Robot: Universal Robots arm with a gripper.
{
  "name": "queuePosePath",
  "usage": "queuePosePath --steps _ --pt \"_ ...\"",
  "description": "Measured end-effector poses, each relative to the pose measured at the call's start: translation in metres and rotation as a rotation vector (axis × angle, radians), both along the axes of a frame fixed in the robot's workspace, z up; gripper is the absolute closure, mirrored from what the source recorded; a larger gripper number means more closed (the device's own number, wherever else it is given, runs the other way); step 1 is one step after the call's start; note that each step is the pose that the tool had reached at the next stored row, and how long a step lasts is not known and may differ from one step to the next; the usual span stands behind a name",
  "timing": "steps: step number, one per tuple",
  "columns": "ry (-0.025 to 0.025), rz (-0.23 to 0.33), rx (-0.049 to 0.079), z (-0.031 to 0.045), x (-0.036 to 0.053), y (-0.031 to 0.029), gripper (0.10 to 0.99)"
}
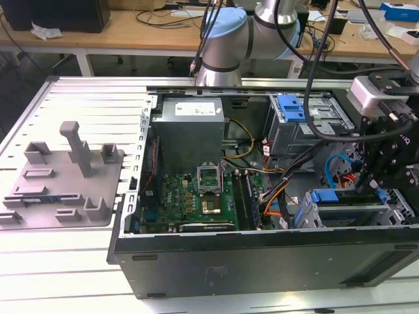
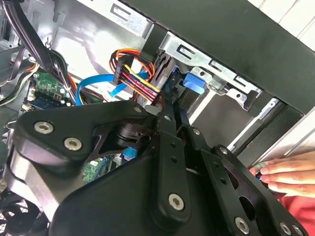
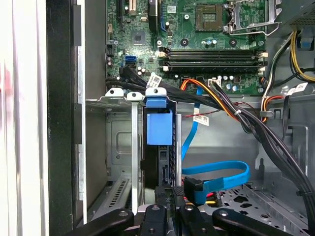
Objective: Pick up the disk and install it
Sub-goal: 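Insert the first disk wire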
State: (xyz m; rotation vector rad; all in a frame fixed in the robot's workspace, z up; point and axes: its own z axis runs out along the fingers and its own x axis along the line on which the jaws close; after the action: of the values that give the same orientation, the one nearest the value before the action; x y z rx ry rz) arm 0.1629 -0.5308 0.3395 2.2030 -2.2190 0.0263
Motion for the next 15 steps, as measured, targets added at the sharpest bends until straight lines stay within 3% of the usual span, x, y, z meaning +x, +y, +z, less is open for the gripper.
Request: queuePosePath --steps 8,11,14,15 --pt "0.0001 0.0 0.001 -0.0016 0.0 0.0 0.91" --pt "0.0 0.0 0.0 0.0005 0.0 0.0 0.784" --pt "0.0 0.0 -0.003 0.0088 -0.0001 0.0002 0.784" --pt "0.0 0.0 -0.006 0.0155 -0.0001 0.001 0.784"
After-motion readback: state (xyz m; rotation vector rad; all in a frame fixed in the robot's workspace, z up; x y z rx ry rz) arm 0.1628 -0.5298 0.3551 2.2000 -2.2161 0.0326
